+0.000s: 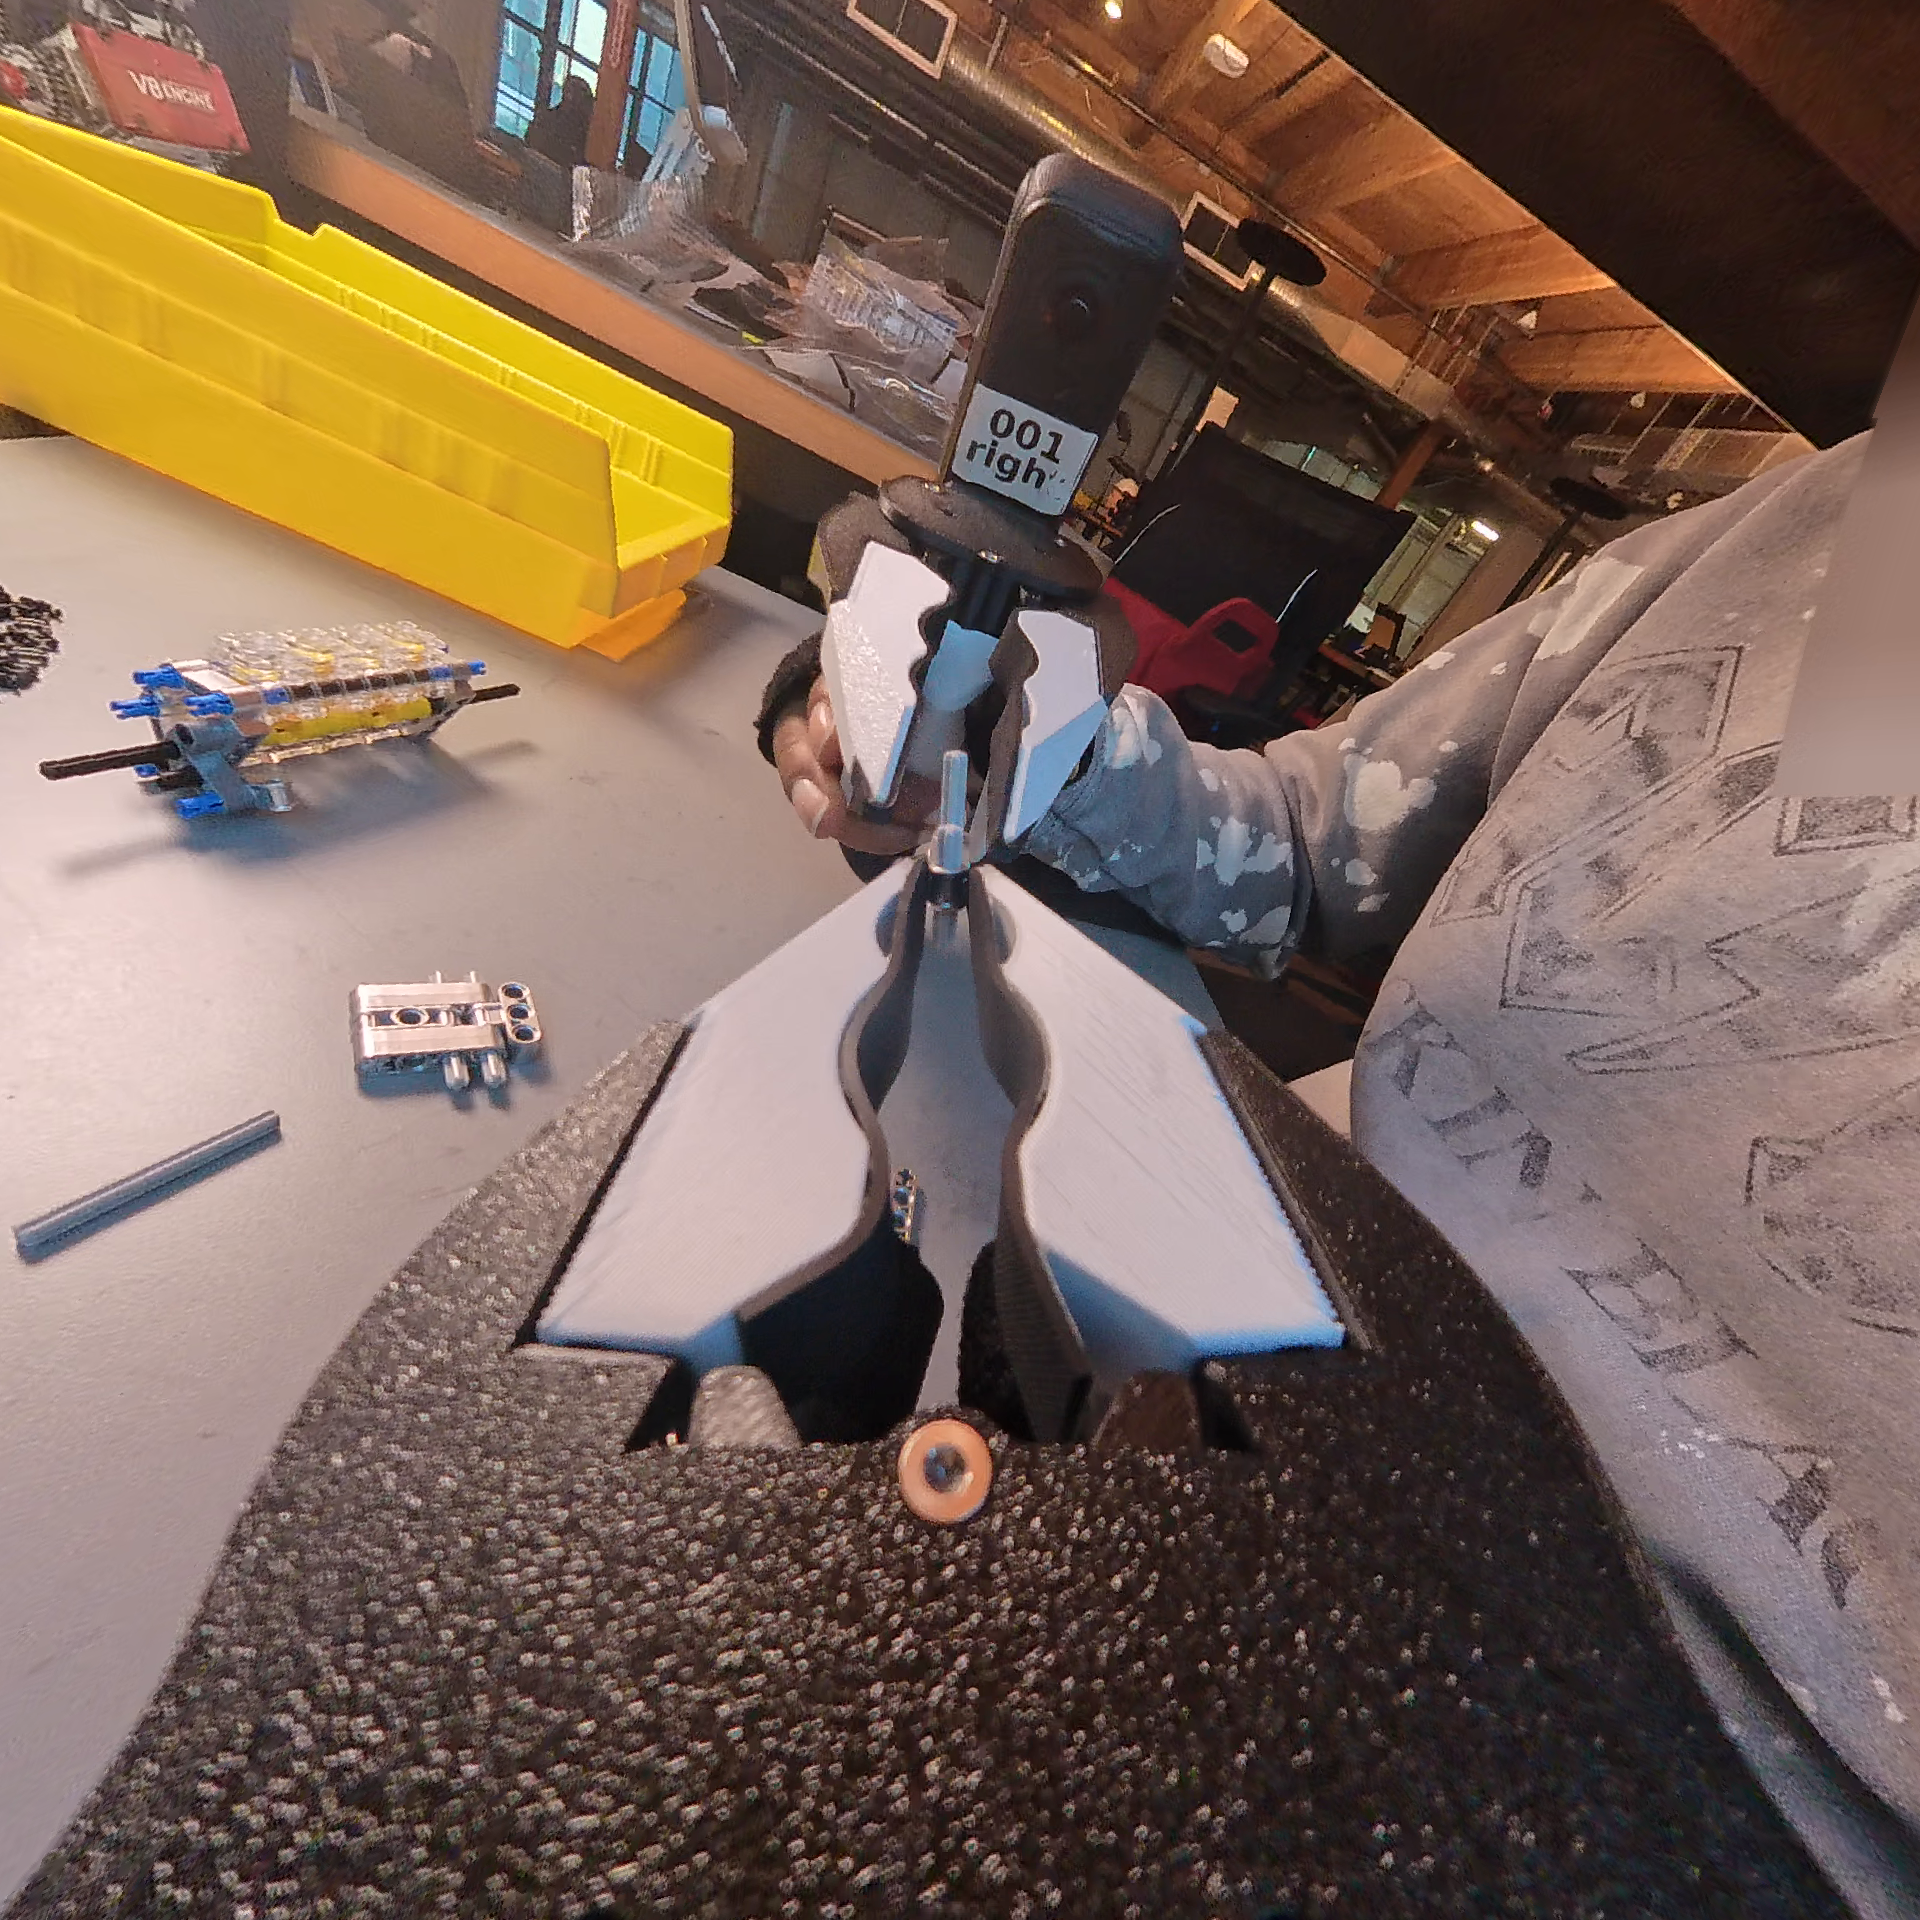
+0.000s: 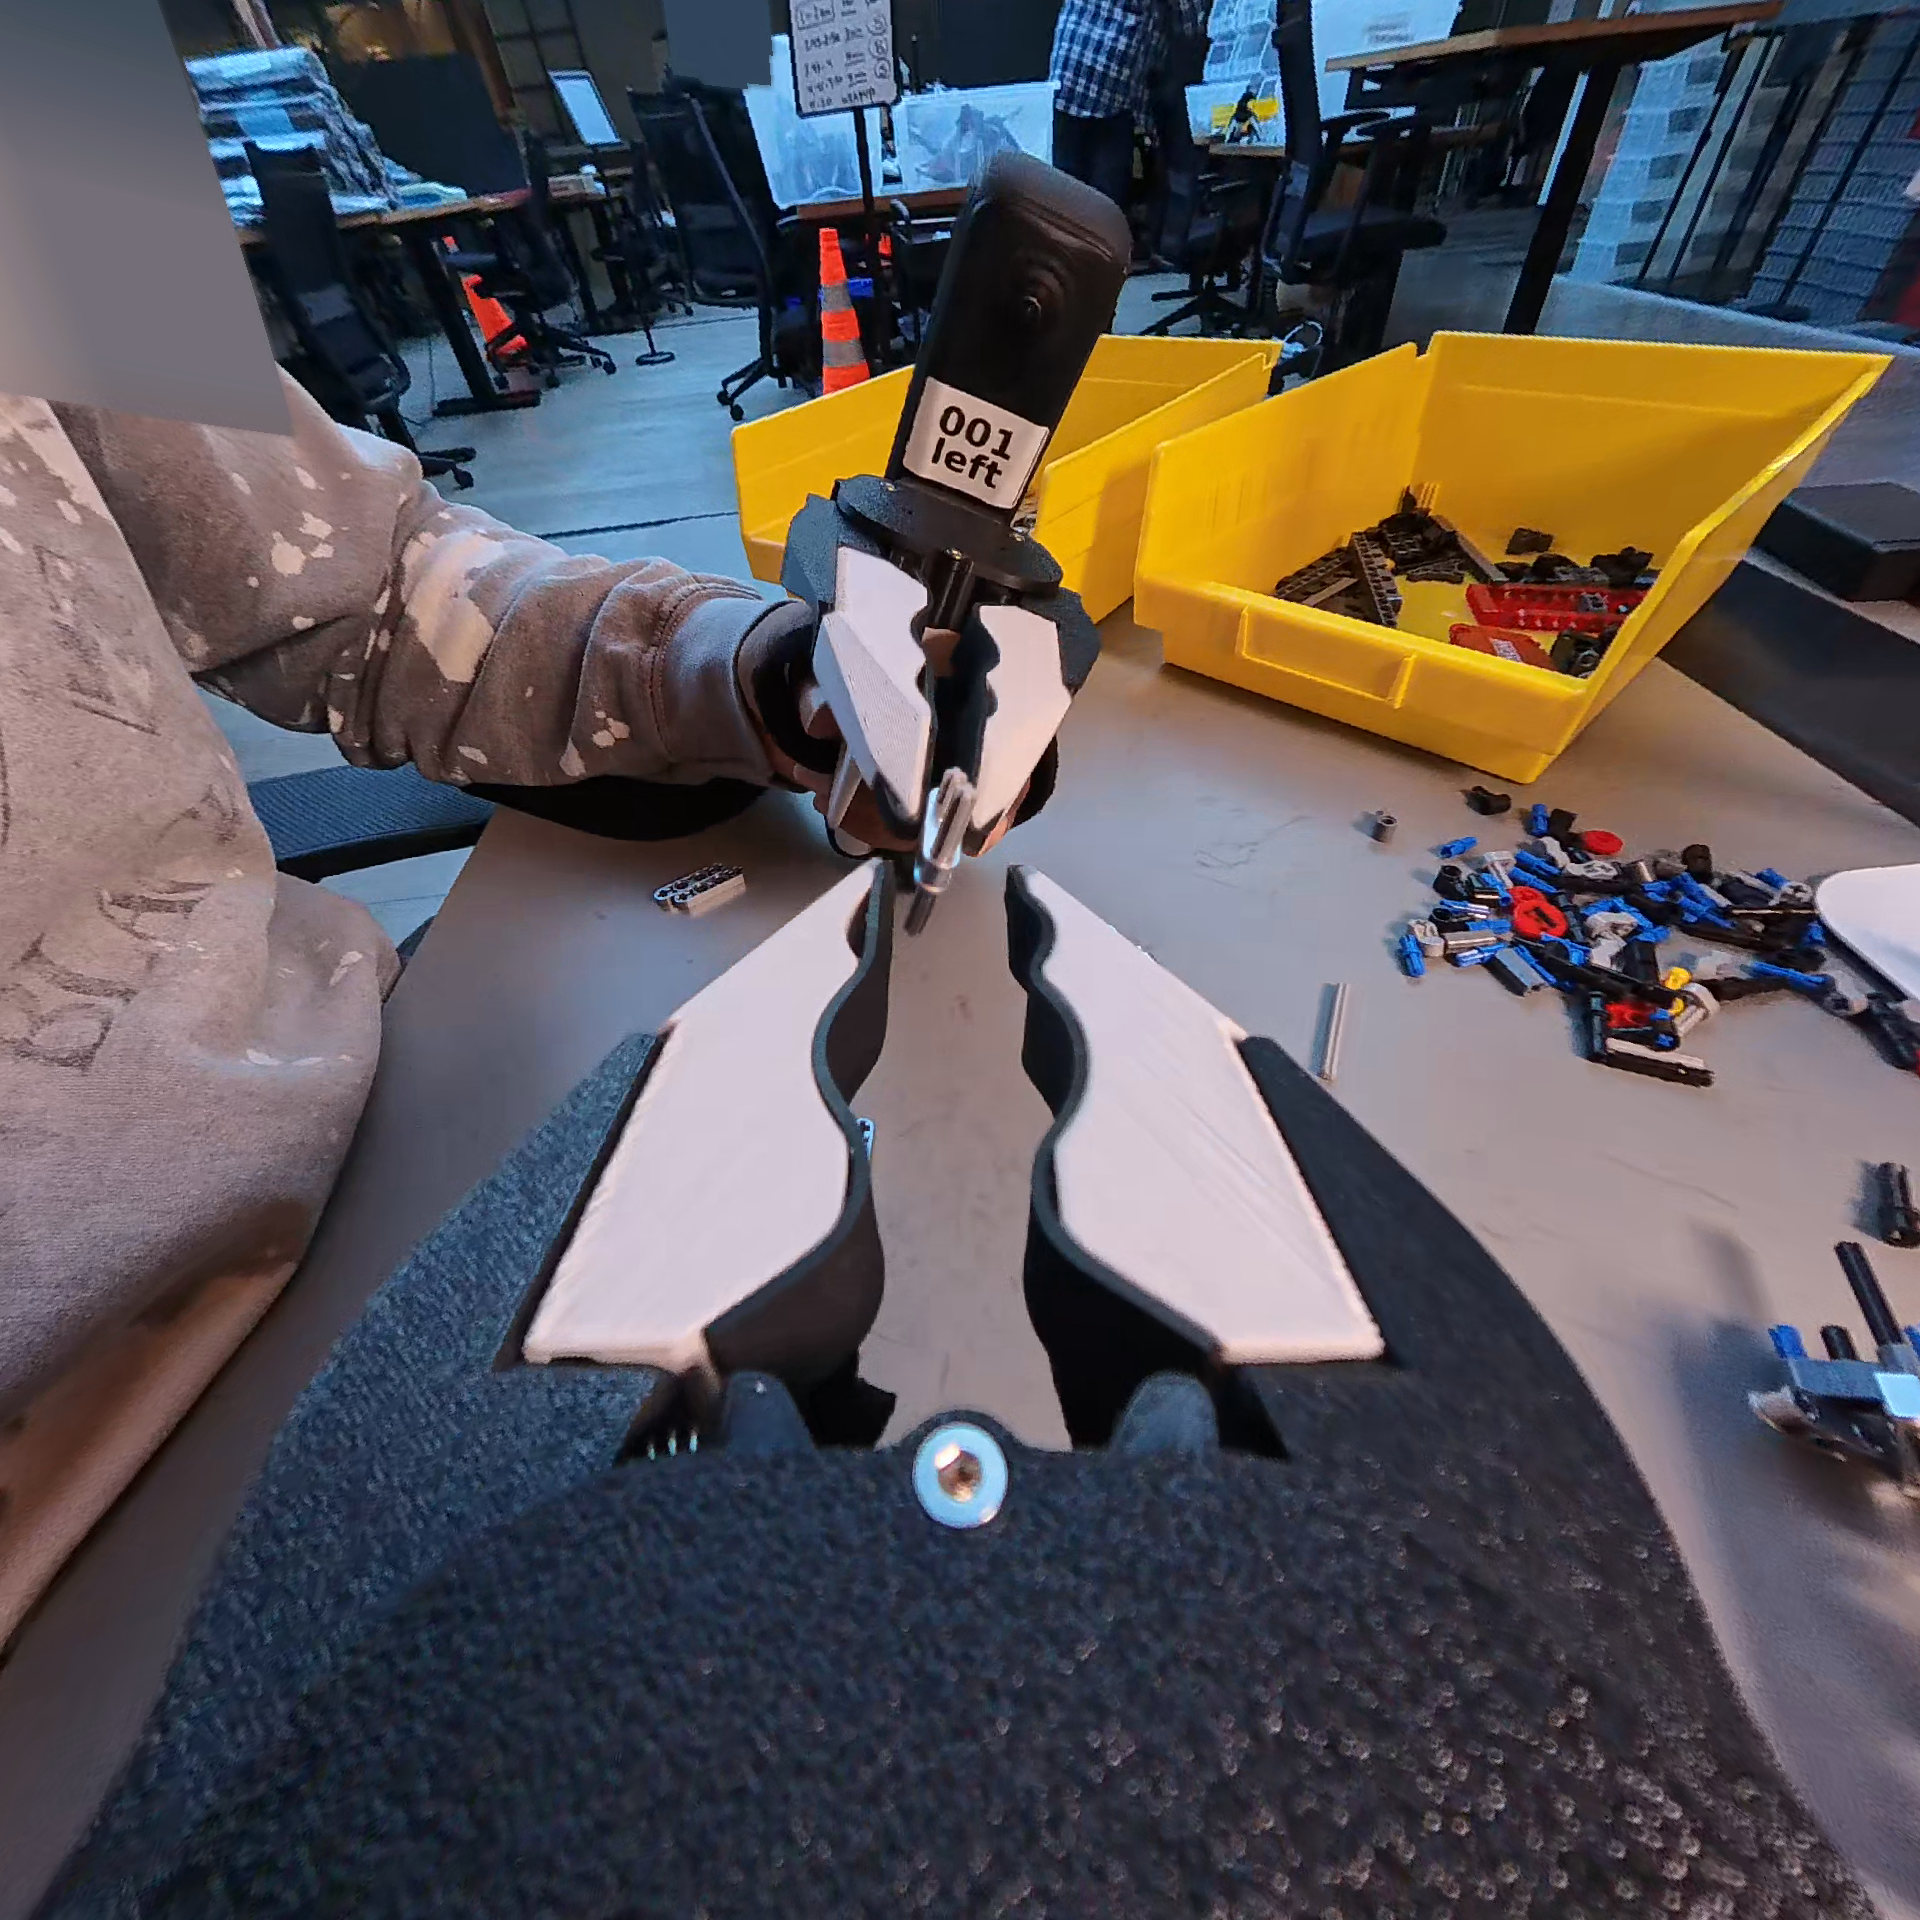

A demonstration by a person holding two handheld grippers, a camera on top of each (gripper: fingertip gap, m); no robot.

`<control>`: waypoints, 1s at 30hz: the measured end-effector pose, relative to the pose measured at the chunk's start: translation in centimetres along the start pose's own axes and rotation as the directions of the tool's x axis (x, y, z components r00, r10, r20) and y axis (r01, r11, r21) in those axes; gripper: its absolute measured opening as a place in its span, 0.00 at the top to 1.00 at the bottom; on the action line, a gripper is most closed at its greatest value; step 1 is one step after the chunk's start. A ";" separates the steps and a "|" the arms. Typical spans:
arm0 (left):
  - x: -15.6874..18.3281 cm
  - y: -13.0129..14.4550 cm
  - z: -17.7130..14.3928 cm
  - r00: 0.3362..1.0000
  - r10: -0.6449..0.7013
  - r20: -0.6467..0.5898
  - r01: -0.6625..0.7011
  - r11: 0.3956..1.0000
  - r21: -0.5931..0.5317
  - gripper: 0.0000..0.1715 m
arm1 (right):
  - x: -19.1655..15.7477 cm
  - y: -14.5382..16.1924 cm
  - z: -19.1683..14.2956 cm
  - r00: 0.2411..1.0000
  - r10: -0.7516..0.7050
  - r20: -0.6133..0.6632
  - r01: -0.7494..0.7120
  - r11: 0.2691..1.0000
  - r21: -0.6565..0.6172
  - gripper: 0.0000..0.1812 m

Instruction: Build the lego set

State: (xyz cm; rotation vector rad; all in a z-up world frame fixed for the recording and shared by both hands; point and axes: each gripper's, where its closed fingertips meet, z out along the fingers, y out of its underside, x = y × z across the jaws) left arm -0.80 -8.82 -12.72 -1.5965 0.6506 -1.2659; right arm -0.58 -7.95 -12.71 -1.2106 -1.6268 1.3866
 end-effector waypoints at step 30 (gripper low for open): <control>-1.0 9.4 0.1 0.974 0.225 0.037 -0.165 0.806 -0.568 0.97 | -2.7 8.9 2.2 0.990 -0.064 0.123 0.113 0.886 -0.449 0.97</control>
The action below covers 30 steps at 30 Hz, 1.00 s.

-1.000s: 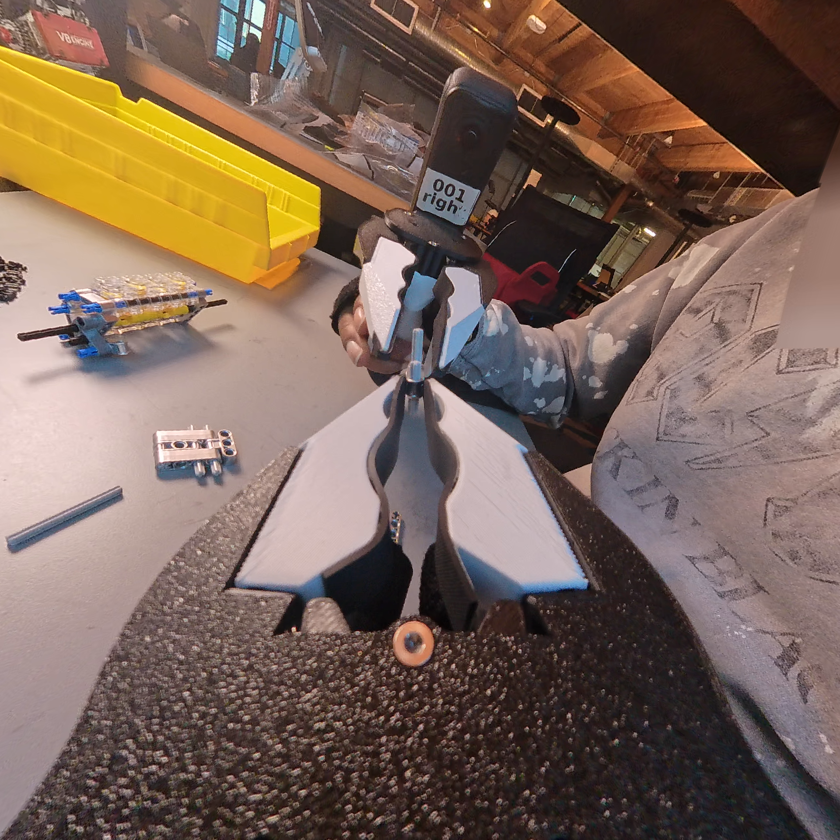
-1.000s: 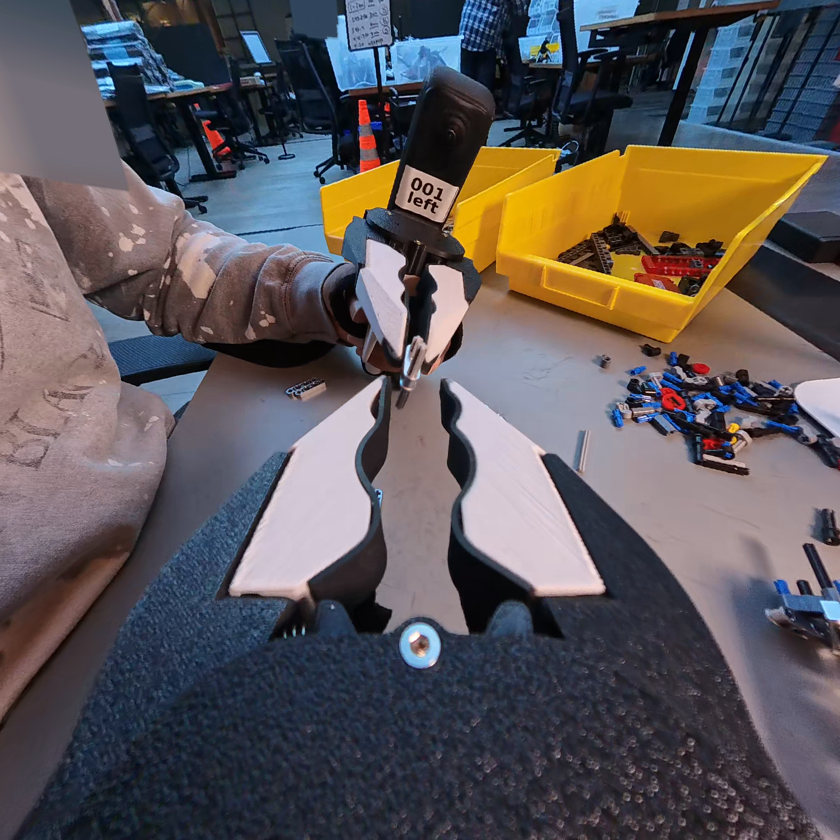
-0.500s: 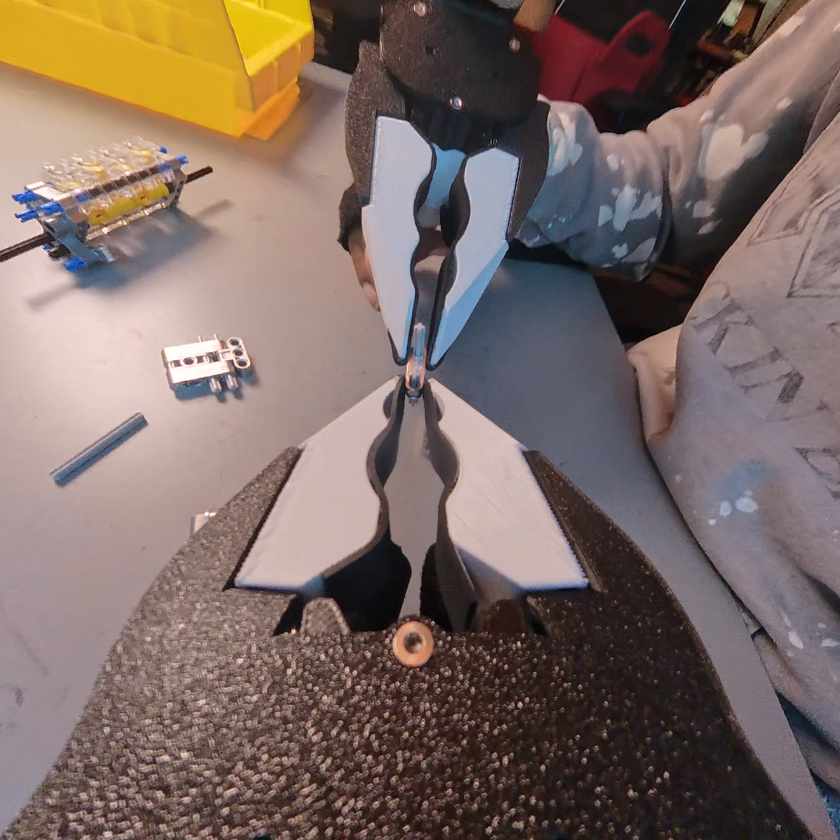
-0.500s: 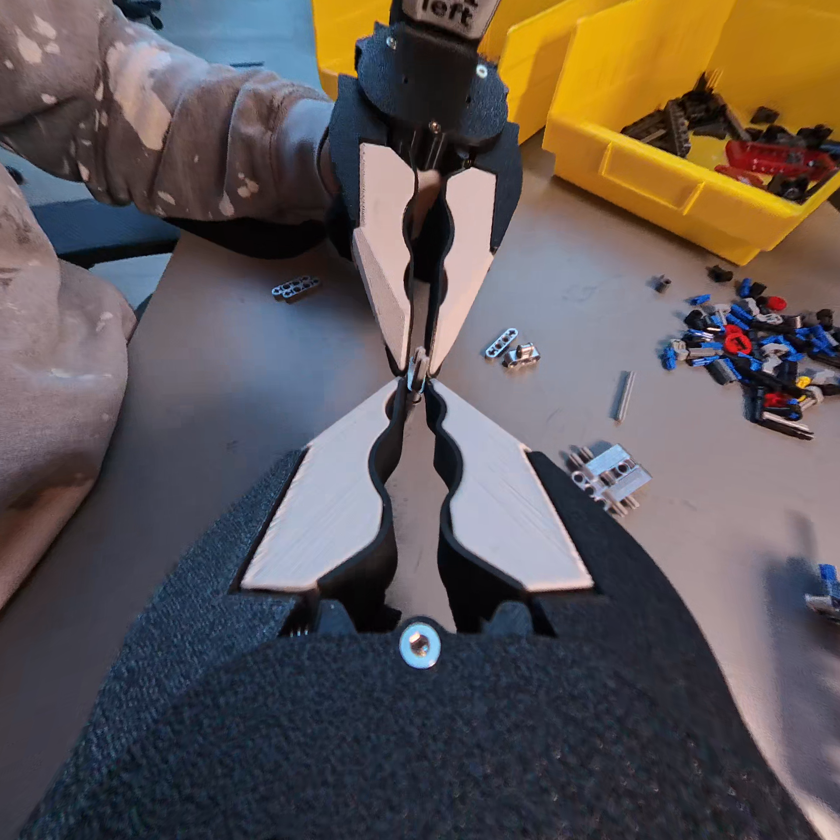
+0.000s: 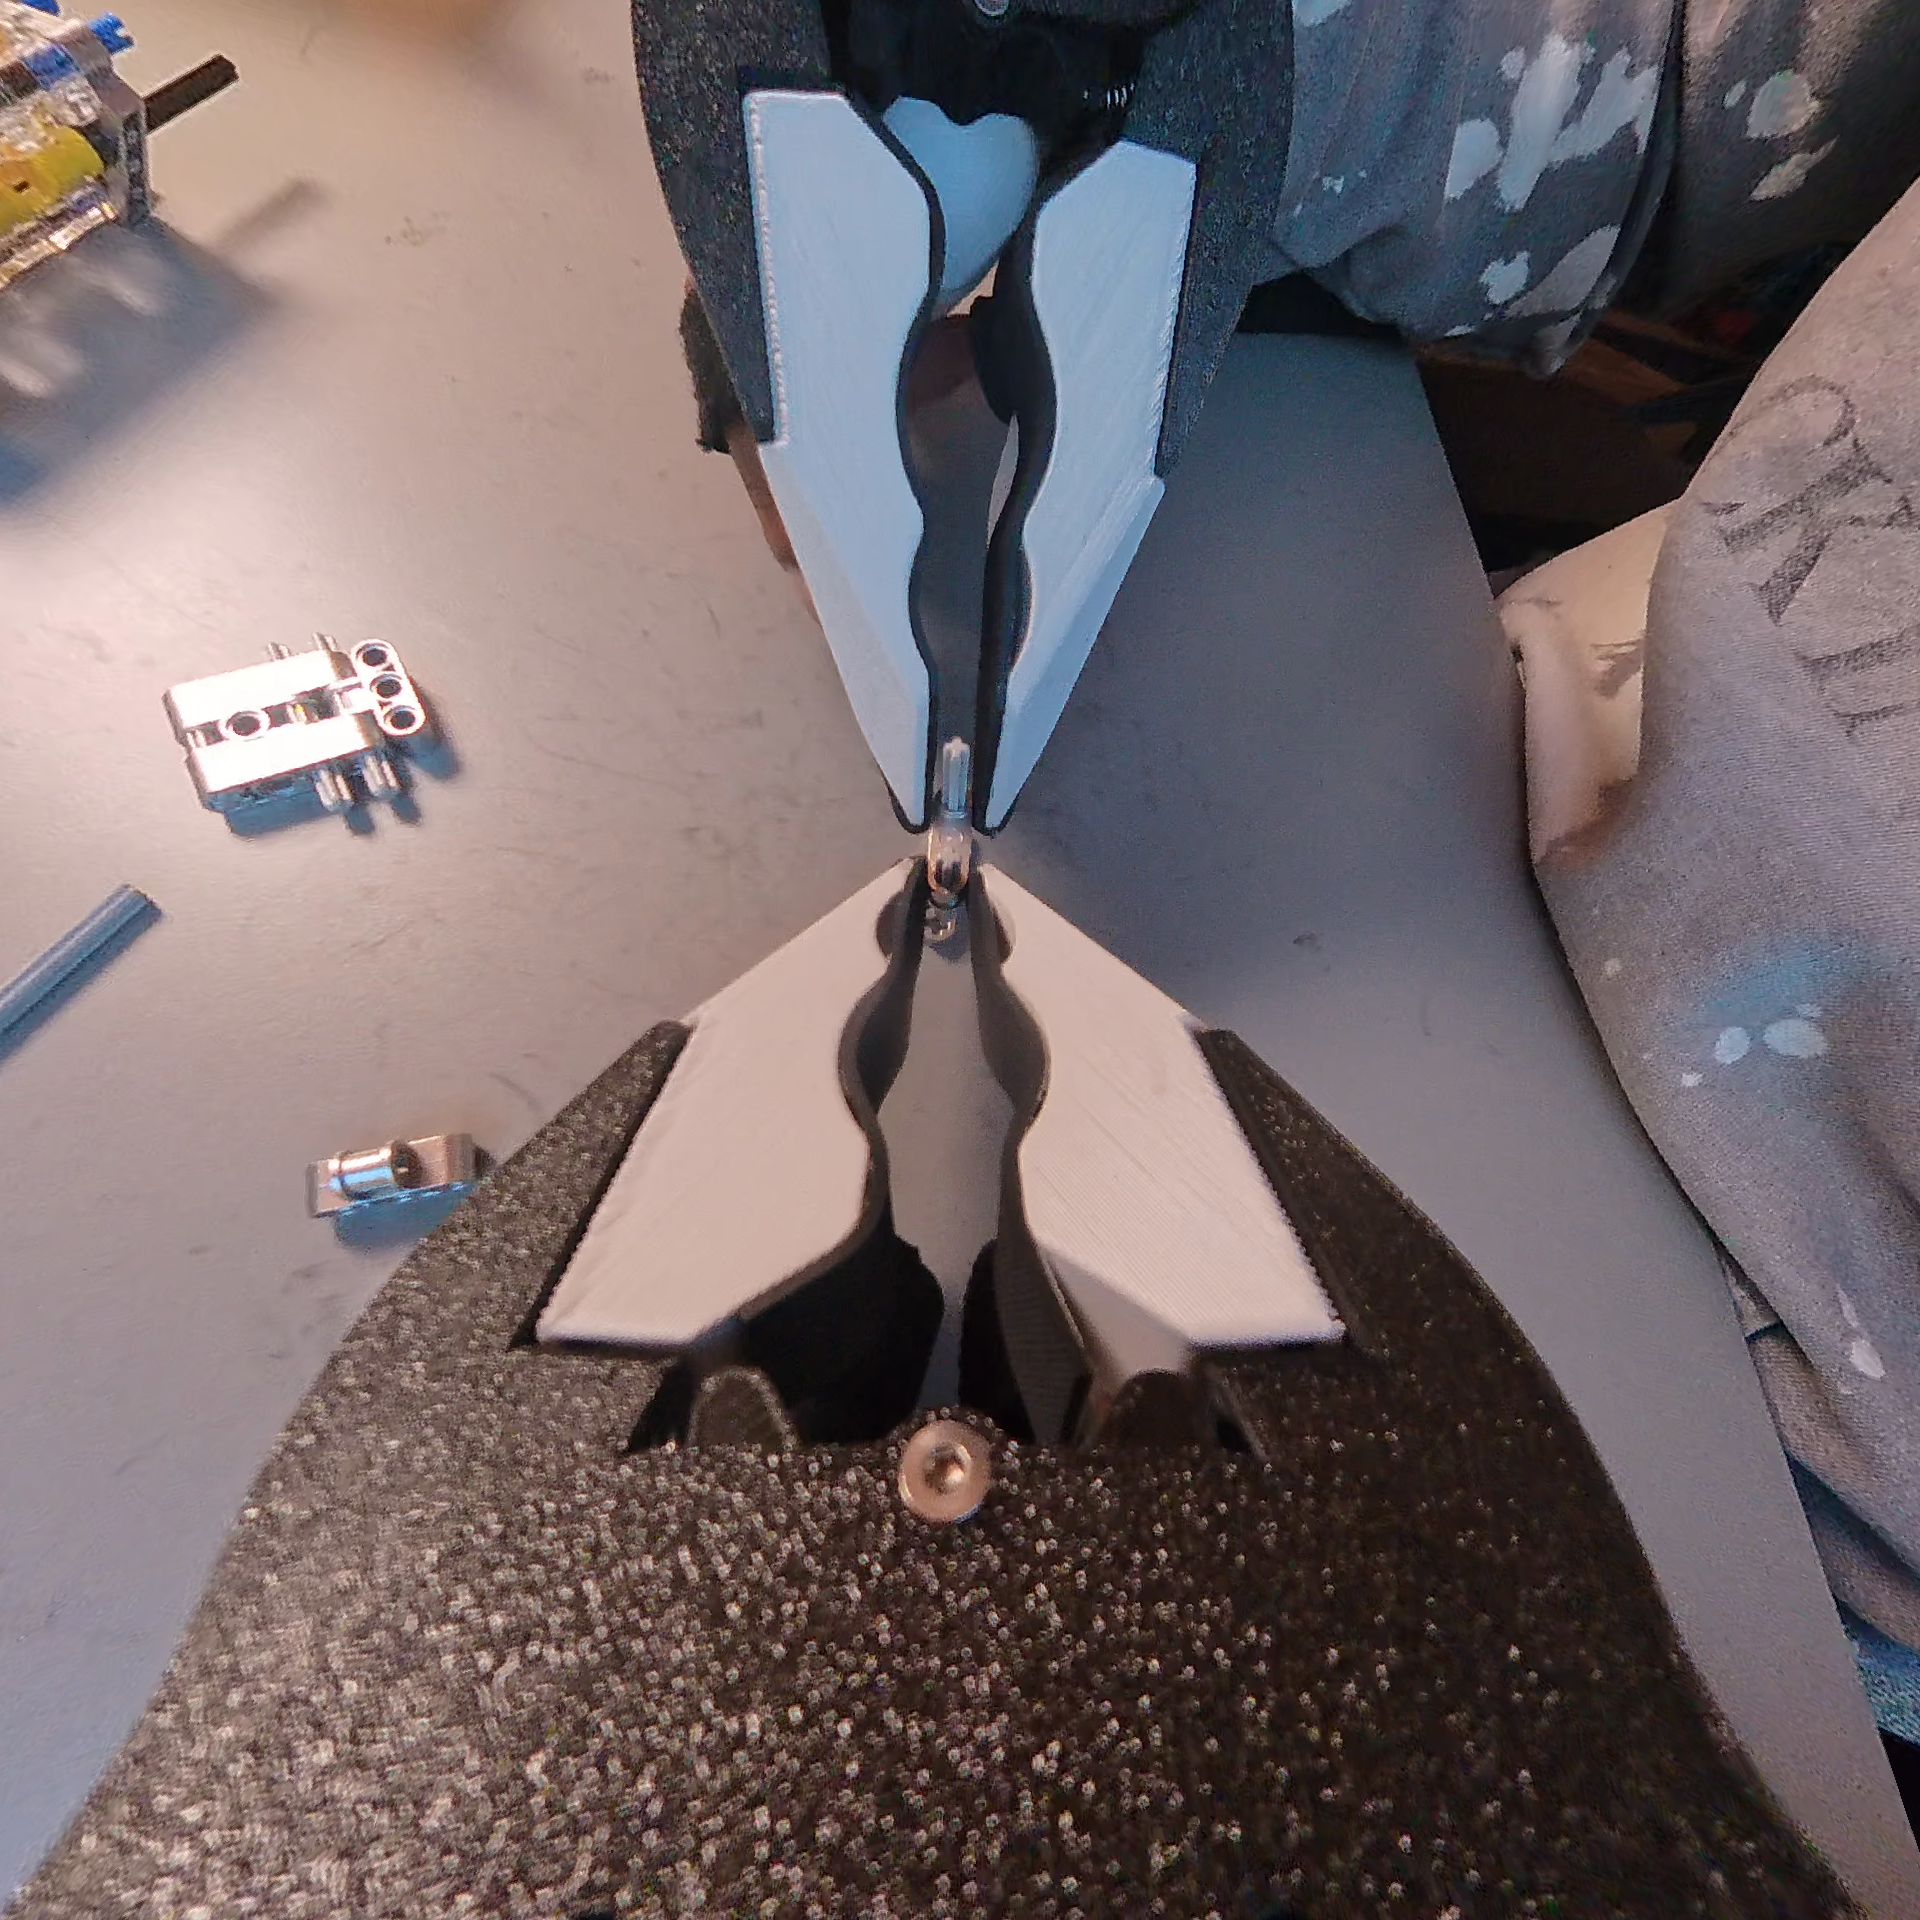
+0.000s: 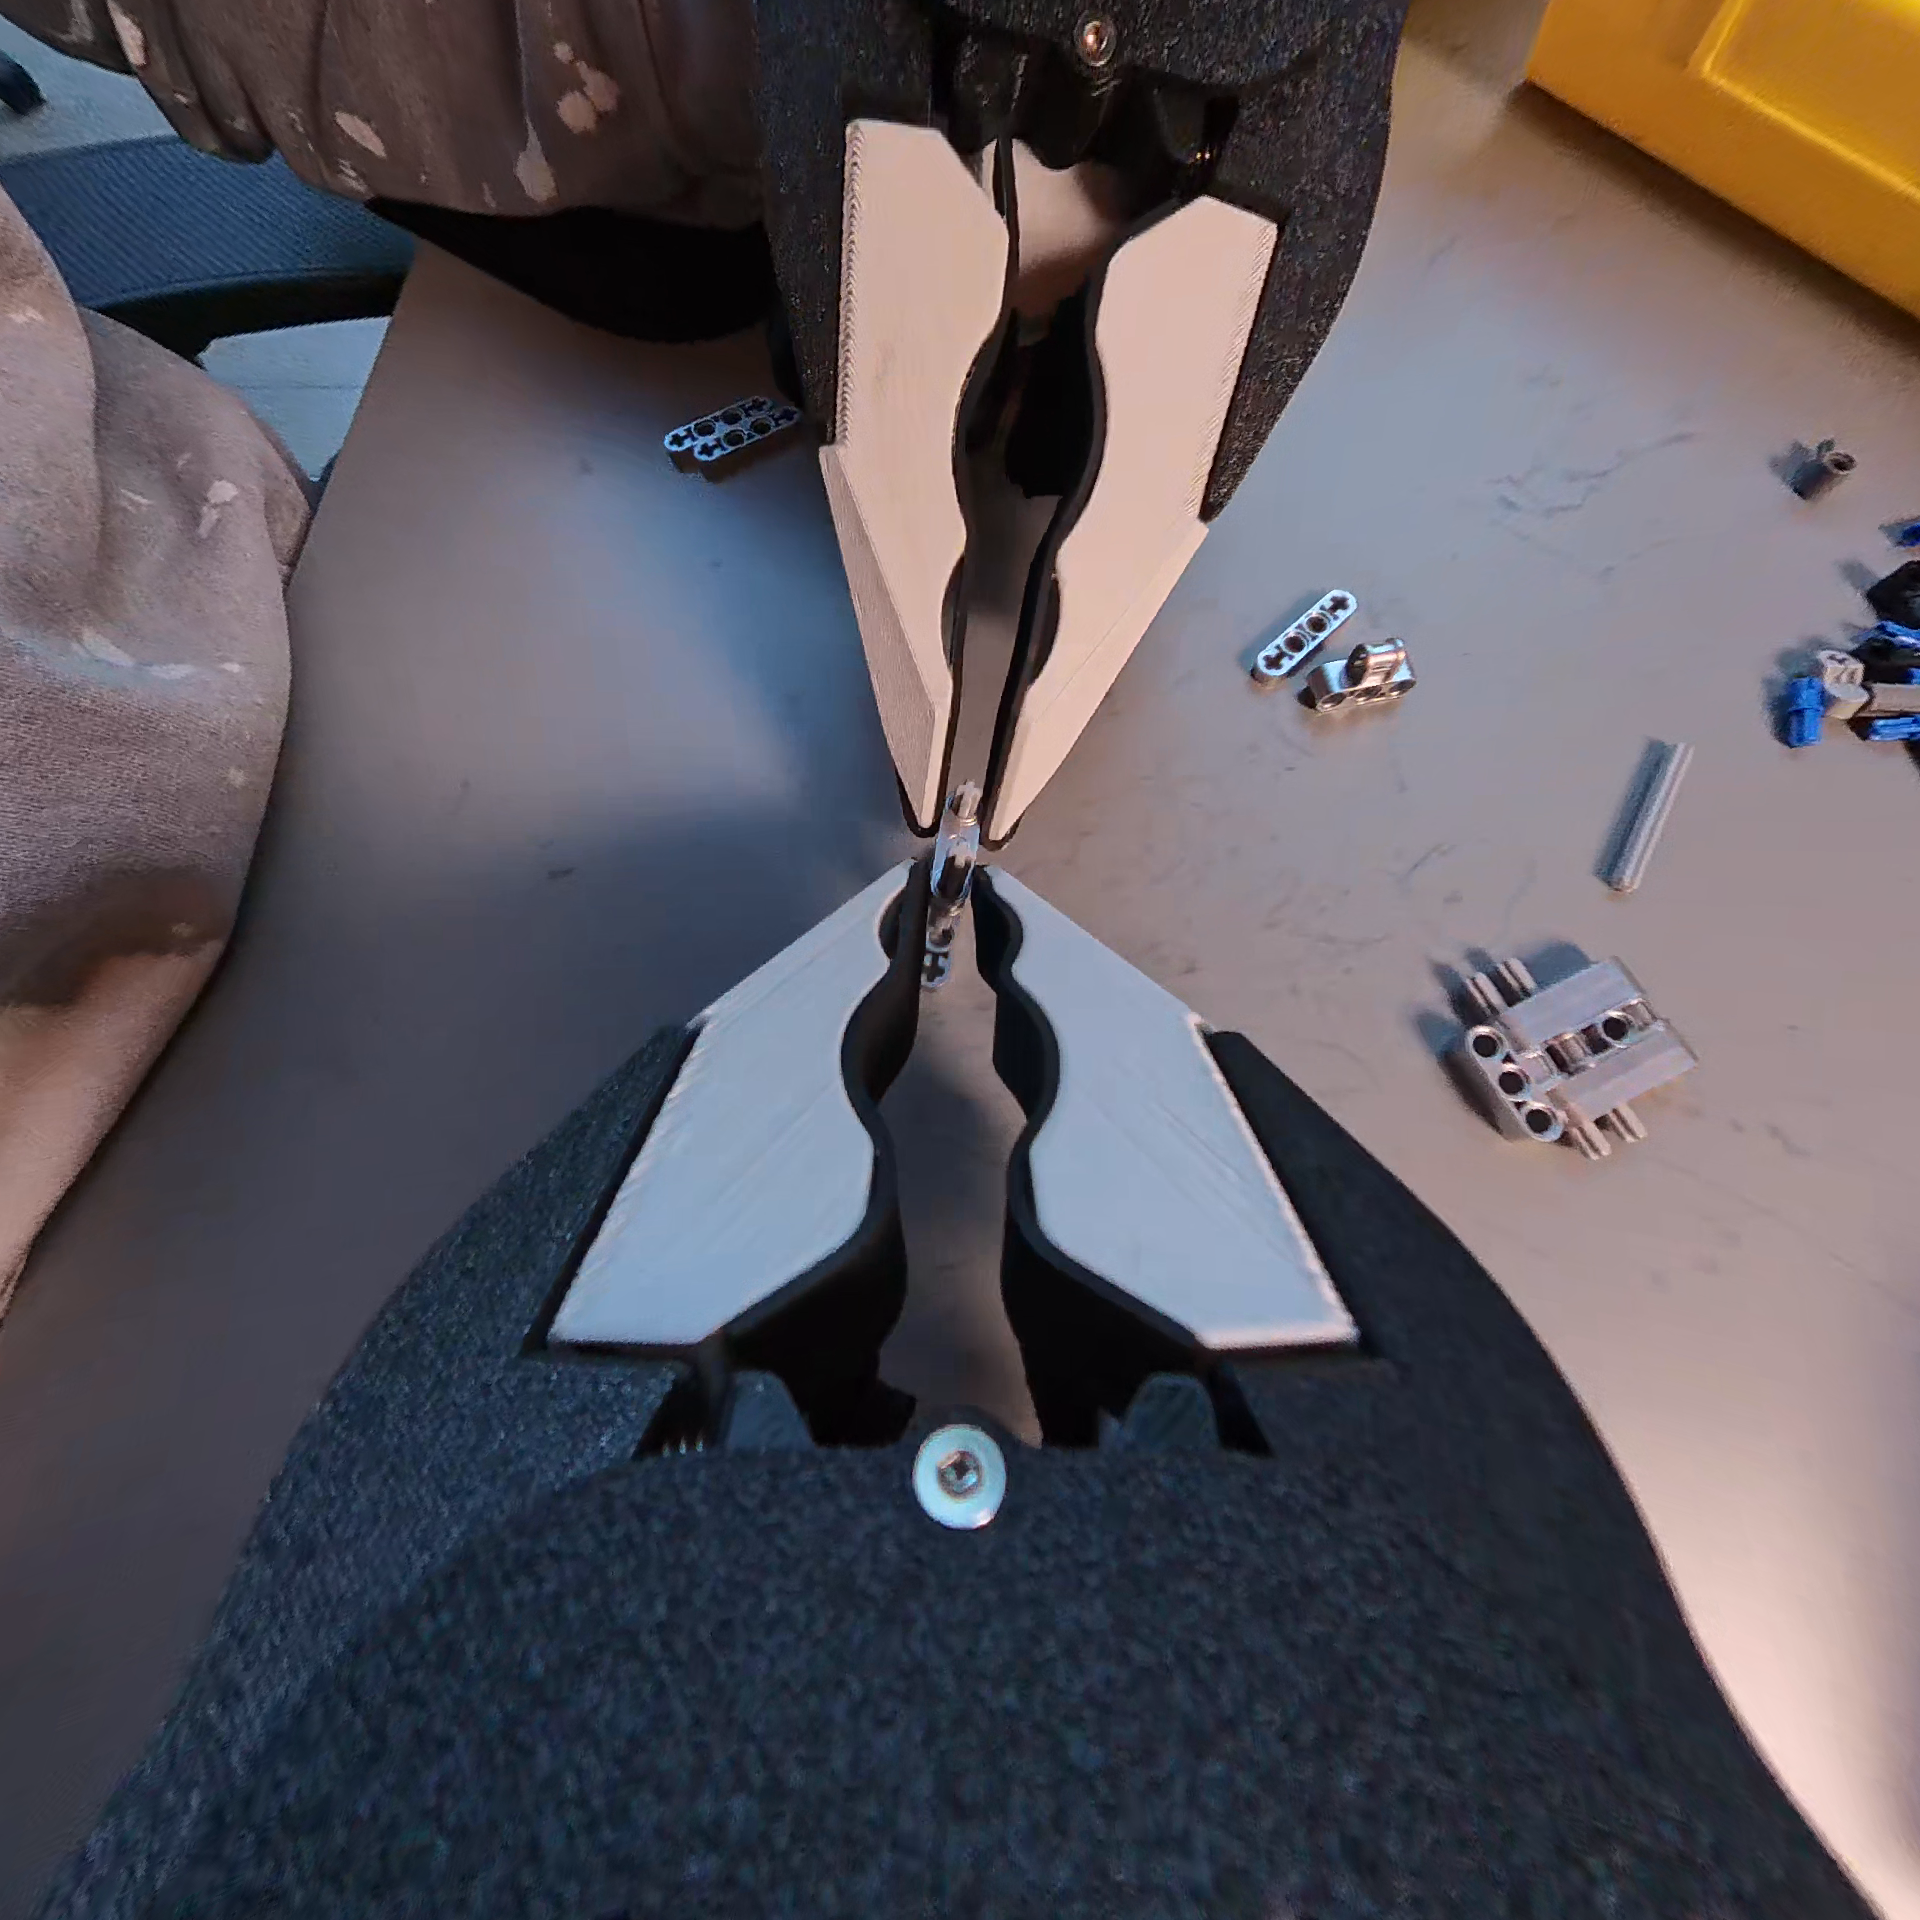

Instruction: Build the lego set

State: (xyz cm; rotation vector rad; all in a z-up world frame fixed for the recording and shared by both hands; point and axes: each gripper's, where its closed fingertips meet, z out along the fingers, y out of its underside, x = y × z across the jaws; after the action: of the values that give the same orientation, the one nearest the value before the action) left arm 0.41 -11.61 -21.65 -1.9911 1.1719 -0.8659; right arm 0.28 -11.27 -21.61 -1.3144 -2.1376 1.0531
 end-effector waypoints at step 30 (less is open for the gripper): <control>0.2 0.2 1.2 0.995 0.080 0.066 -0.077 0.996 -0.051 0.97 | -0.4 1.2 -0.3 0.997 -0.079 -0.024 0.076 0.992 -0.101 0.97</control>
State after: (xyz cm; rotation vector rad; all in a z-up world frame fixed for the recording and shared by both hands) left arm 1.34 -11.59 -22.40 -1.9832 1.2346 -0.7312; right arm 1.35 -11.14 -22.34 -1.2714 -2.2270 0.9026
